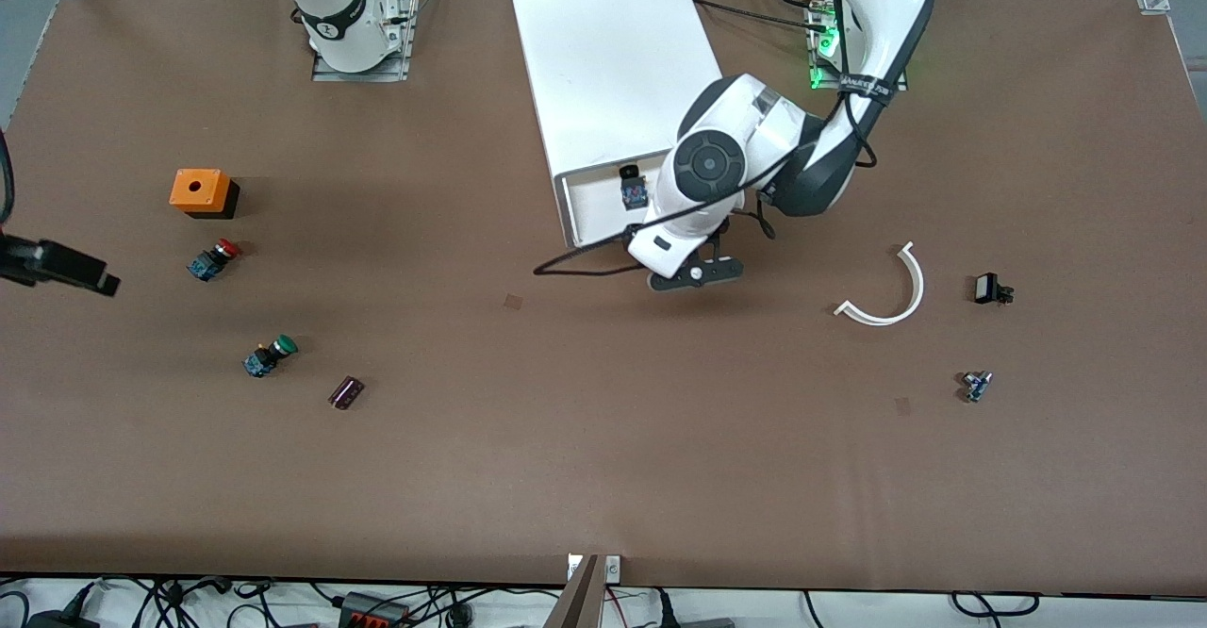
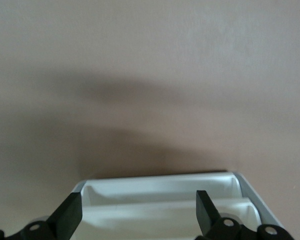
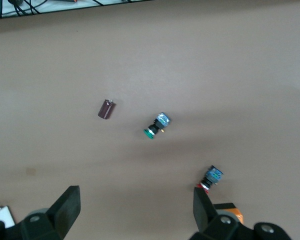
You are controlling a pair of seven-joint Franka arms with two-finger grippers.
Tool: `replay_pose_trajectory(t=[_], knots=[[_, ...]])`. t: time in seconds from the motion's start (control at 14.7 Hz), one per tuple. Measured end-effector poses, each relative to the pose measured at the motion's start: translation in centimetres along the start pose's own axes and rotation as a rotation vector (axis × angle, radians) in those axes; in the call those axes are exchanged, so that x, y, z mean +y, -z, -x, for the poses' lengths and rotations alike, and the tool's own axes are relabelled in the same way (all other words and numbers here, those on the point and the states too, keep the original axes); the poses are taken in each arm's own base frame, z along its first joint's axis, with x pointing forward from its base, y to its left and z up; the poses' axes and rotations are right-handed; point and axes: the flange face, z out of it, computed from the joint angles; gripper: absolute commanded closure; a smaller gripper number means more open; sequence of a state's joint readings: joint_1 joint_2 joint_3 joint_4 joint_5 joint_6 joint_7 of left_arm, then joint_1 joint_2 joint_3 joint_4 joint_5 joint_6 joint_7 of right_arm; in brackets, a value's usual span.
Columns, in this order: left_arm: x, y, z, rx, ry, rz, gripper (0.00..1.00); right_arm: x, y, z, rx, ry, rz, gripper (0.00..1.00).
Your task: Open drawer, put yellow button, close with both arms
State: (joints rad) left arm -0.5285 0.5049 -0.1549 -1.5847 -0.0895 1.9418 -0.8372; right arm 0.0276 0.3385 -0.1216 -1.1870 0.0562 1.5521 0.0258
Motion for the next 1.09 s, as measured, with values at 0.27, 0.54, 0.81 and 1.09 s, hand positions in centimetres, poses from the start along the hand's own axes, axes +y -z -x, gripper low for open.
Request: replay_pose_trajectory(t=[0.27, 0.54, 0.81, 1.09], knots=[[0.3, -0.9, 2.3, -0.023, -0.022, -0.019, 0.0, -1.2, 0.2, 1.3, -0.02, 0.031, 0.026, 0.0], [0.8, -1.1, 3.8, -0.032, -0.021, -0.022, 0.0, -0.8, -0.9, 3.1, -0.067, 0.036, 0.027, 0.0], [1.4, -1.8, 5.3, -0.047, -0.028, -0.032, 0.0, -0.3, -1.0, 6.3, -0.102, 0.051, 0.021, 0.0], [1.4, -1.7, 6.1, -0.049, -0.028, -0.036, 0.0, -0.1, -1.1, 8.2, -0.104, 0.069, 0.016, 0.0]])
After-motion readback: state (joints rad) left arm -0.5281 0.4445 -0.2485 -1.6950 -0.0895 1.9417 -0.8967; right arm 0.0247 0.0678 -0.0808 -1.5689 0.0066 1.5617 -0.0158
